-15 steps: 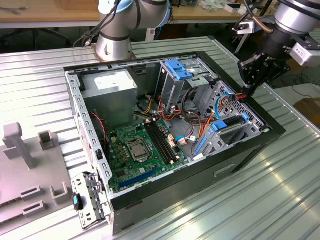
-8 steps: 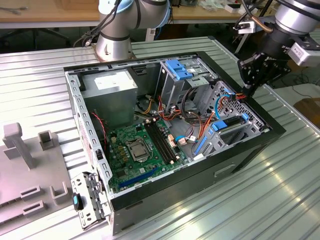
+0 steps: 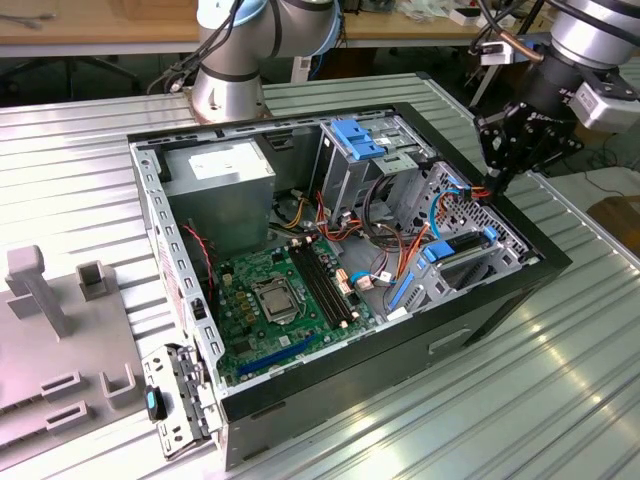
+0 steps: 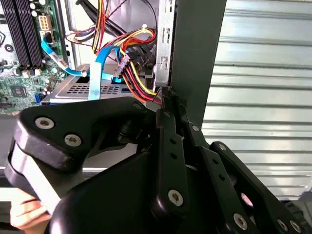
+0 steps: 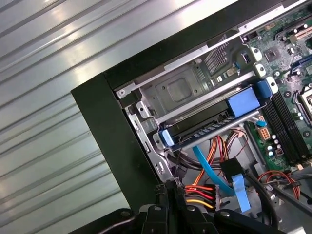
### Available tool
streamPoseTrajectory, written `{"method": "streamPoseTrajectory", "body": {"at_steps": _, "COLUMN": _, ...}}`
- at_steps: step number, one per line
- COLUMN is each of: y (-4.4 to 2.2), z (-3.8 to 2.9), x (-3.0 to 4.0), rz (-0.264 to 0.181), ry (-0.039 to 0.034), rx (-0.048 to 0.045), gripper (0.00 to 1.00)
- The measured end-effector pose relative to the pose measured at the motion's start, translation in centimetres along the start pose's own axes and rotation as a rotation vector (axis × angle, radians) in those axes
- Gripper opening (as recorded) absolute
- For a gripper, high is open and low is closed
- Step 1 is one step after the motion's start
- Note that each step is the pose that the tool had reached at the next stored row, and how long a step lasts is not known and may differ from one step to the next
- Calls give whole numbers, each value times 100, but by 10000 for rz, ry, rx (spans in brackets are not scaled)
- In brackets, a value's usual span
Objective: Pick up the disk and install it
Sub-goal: 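Insert the first disk wire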
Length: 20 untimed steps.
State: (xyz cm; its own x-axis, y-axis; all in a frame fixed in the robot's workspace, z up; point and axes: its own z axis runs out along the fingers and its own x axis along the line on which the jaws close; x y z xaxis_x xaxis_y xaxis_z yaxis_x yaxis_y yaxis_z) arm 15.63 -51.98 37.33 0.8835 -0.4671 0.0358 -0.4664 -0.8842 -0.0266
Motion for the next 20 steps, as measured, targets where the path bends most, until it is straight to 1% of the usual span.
{"method": "streamPoseTrajectory", "body": {"at_steps": 3, "y": 1, "z": 0, "x": 0, "rz": 440, "ry": -36, "rx": -40, "gripper": 16}}
{"method": "streamPoseTrajectory", "body": {"at_steps": 5, "y": 1, "z": 0, "x": 0, "rz": 854, "ry": -59, "rx": -72, "gripper": 16}}
{"method": "streamPoseTrajectory", "body": {"at_steps": 11, "y": 1, "z": 0, "x": 0, "rz": 1484, "ry": -93, "rx": -121, "gripper": 16}}
{"method": "streamPoseTrajectory", "body": {"at_steps": 13, "y": 1, "z": 0, "x": 0, "rz": 1808, "ry": -113, "rx": -147, "gripper": 16}}
{"method": "streamPoseTrajectory", "body": {"at_steps": 20, "y": 1, "z": 0, "x": 0, "rz": 2705, "ry": -158, "rx": -214, "gripper": 16}}
